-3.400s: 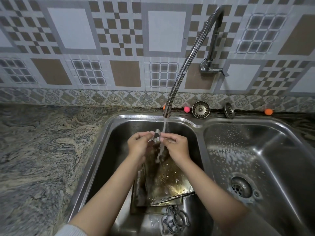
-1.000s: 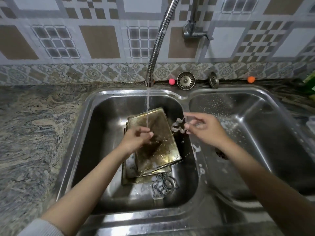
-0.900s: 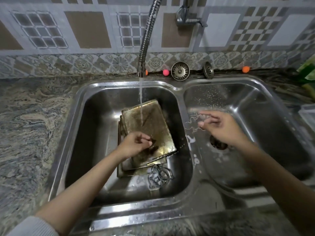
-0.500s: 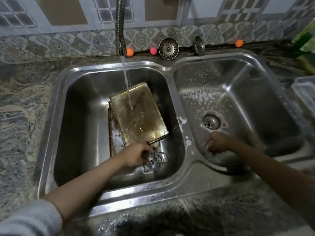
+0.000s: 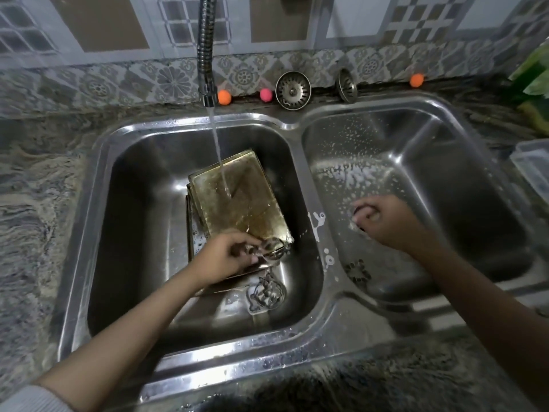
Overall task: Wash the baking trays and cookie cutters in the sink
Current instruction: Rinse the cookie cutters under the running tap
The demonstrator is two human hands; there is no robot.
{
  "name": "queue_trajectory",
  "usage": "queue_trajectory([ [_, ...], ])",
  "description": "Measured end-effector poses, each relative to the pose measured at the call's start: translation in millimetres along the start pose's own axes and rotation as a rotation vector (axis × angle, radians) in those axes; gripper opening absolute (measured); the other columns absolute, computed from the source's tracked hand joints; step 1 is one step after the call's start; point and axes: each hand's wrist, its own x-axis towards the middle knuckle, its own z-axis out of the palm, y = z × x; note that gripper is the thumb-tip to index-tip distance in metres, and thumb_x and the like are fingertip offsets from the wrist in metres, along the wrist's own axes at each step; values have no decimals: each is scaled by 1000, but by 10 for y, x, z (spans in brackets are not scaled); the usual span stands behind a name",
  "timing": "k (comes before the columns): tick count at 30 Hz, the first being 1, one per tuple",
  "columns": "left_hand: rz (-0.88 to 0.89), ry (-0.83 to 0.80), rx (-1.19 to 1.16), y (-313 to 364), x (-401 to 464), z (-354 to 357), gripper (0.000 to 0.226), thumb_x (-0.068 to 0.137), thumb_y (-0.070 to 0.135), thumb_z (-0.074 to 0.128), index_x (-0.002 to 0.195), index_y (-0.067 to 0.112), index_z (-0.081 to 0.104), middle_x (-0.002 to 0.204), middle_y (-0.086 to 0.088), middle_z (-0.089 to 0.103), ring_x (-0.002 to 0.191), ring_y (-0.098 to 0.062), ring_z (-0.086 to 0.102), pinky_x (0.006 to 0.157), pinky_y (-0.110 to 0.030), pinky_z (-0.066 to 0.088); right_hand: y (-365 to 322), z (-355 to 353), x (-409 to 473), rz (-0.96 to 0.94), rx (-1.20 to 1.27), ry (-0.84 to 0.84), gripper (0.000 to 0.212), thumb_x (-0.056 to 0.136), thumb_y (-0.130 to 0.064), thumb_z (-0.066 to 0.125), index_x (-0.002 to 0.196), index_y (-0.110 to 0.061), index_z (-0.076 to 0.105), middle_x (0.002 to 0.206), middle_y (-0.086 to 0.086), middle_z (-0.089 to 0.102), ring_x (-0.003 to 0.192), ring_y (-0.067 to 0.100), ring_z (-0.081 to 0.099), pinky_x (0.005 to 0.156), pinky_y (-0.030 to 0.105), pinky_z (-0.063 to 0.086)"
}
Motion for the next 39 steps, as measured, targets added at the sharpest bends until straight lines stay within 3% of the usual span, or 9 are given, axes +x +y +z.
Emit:
queue_trajectory([
  [3, -25, 109, -102, 91, 71, -218, 31, 76, 19, 77, 101, 34, 68, 95, 3, 62, 77, -7, 61, 73, -16, 50, -513, 27, -29, -146, 269, -15, 25, 86, -6, 66, 110, -13, 68, 84, -3, 69, 70, 3, 65, 64, 15, 54],
  [8, -14, 225, -200, 230, 219, -549, 28, 79, 13, 75, 99, 32, 69, 76, -2, 66, 60, -4, 57, 64, -21, 47, -1042, 382, 252, -196, 381, -236, 44, 81, -15, 74, 123, -26, 63, 110, -10, 66, 95, 3, 64, 80, 16, 51],
  [11, 1, 303, -215, 244, 311, -724, 25, 80, 16, 73, 105, 21, 70, 95, -12, 73, 83, -30, 68, 81, -44, 56, -1197, 552, 455, -197, 452, -224, 40, 81, -13, 75, 117, -28, 66, 92, -14, 70, 78, -3, 64, 73, 16, 51],
  [14, -8, 412, -224, 230, 388, -835, 22, 84, 17, 71, 106, 14, 71, 94, -9, 72, 88, -29, 68, 85, -50, 54, -1291, 632, 581, -211, 517, -154, 33, 81, -13, 75, 109, -30, 69, 79, -19, 70, 69, -1, 66, 69, 18, 53],
  [17, -11, 512, -277, 251, 442, -858, 20, 86, 19, 69, 106, 16, 71, 90, -6, 73, 87, -24, 69, 84, -45, 56, -1348, 694, 681, -194, 592, -89, 34, 81, -14, 75, 112, -26, 69, 100, 1, 72, 85, 14, 69, 79, 19, 54],
  [21, 15, 588, -285, 276, 522, -837, 25, 86, 17, 69, 111, 22, 68, 96, 3, 73, 90, -14, 70, 85, -33, 56, -1446, 755, 813, -163, 631, -5, 34, 82, -15, 74, 116, -17, 69, 89, -7, 67, 83, 2, 64, 76, 6, 48],
  [26, 30, 685, -258, 337, 555, -818, 25, 87, 10, 65, 108, 25, 68, 100, 12, 69, 91, 10, 63, 86, -12, 49, -1508, 883, 931, -147, 744, 31, 31, 81, -11, 74, 111, -20, 70, 78, 1, 70, 84, 19, 71, 87, 30, 55],
  [32, -3, 746, -249, 349, 560, -860, 18, 88, 11, 65, 104, 15, 73, 99, 3, 73, 93, -4, 66, 84, -14, 51, -1531, 959, 957, -156, 805, 59, 32, 82, -7, 73, 114, -11, 69, 85, -15, 71, 81, 3, 70, 80, 20, 55],
  [39, -13, 816, -243, 280, 456, -925, 16, 85, 13, 69, 100, 16, 74, 96, 5, 73, 93, -5, 67, 87, -29, 55, -1620, 1077, 928, -189, 897, 54, 33, 82, 2, 70, 114, -2, 67, 92, -1, 72, 84, 7, 71, 81, 20, 55],
])
